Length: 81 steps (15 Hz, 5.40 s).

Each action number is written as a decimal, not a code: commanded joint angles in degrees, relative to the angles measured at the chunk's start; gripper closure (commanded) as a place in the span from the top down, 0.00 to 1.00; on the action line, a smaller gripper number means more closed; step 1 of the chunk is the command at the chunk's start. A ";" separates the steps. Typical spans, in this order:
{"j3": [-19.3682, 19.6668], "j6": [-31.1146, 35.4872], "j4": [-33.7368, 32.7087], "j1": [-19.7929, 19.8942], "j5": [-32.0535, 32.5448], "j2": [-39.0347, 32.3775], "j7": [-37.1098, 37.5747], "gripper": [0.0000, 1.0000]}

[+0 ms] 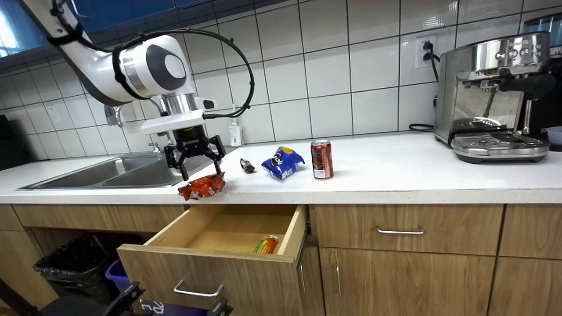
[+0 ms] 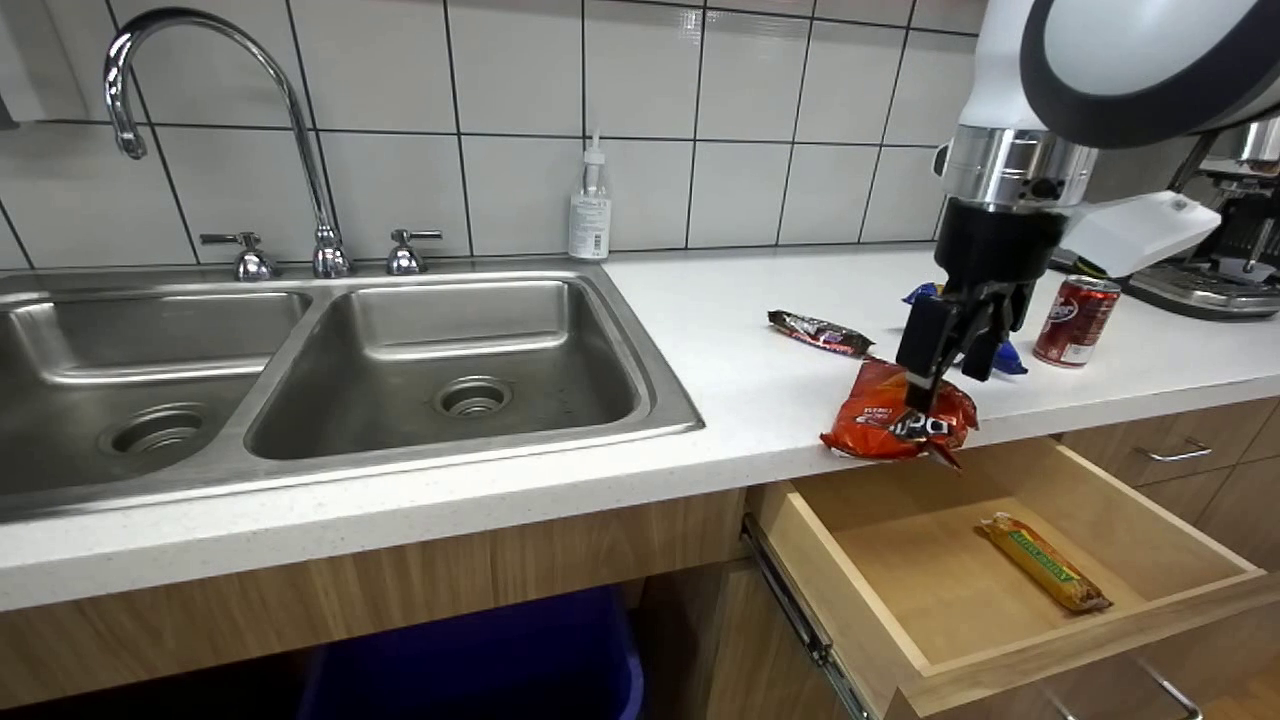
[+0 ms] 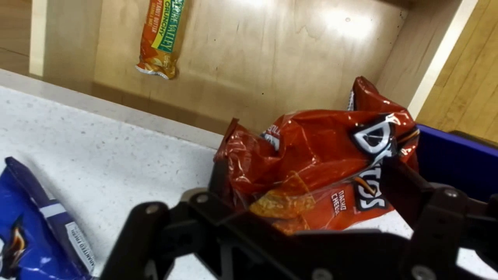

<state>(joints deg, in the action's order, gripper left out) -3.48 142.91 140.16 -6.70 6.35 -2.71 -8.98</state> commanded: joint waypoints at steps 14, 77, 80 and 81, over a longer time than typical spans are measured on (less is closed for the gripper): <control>-1.21 6.00 -9.15 0.47 -1.08 -6.86 -1.28 1.00; -0.08 2.73 -19.45 2.98 -6.92 -10.19 2.28 1.00; 0.92 2.56 -22.10 3.62 -6.87 -11.87 3.17 1.00; 1.15 1.98 -22.06 3.87 -6.94 -11.00 3.33 1.00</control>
<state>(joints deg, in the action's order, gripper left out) -2.59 146.48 121.10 -3.78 -0.64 -12.81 -7.56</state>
